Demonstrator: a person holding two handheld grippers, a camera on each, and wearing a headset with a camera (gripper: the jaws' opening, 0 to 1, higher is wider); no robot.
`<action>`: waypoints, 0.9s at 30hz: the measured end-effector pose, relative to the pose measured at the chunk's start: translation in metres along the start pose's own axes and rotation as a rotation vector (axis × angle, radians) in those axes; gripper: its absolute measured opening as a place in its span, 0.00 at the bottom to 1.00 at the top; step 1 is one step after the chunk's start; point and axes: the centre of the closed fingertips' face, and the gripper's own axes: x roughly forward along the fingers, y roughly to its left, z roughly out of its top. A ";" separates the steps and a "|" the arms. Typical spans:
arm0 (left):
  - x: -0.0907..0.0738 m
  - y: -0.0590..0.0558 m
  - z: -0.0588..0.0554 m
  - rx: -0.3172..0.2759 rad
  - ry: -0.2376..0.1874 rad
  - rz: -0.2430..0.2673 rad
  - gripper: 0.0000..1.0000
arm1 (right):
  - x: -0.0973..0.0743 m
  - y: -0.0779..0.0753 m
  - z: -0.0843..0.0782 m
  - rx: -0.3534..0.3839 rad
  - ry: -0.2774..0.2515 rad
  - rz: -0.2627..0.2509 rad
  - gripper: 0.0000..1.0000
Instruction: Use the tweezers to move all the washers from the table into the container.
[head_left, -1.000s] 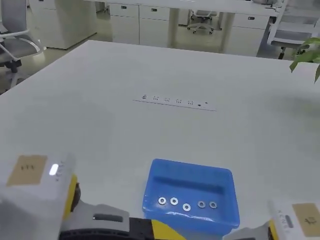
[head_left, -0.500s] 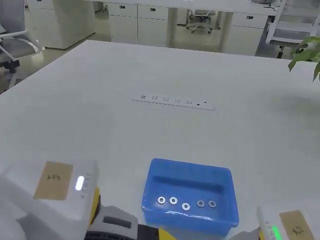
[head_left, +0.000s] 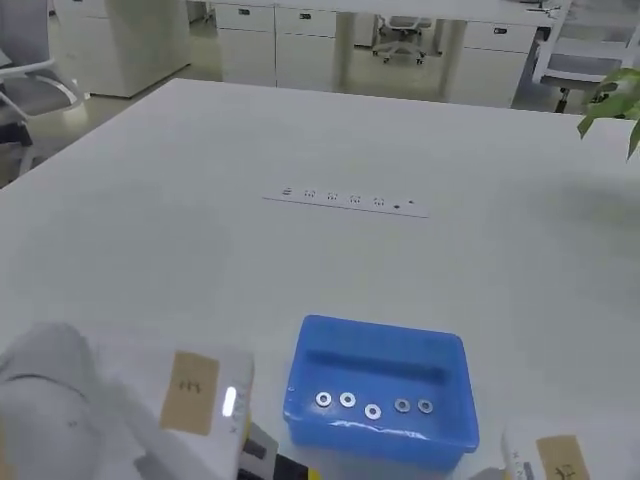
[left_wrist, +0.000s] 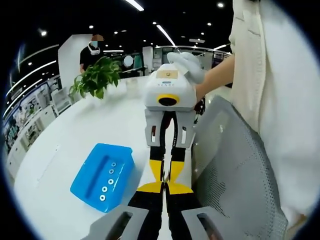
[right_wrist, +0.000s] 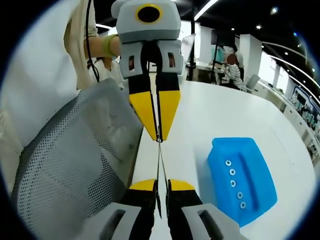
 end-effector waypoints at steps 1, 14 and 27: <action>0.003 0.002 -0.005 0.015 0.024 -0.005 0.00 | 0.001 -0.001 -0.002 -0.002 0.006 -0.004 0.05; 0.015 0.012 -0.042 0.052 0.154 -0.045 0.00 | 0.018 -0.010 -0.018 0.048 0.012 -0.067 0.05; 0.021 0.015 -0.078 0.012 0.232 -0.065 0.00 | 0.006 -0.010 -0.027 0.156 -0.027 -0.100 0.13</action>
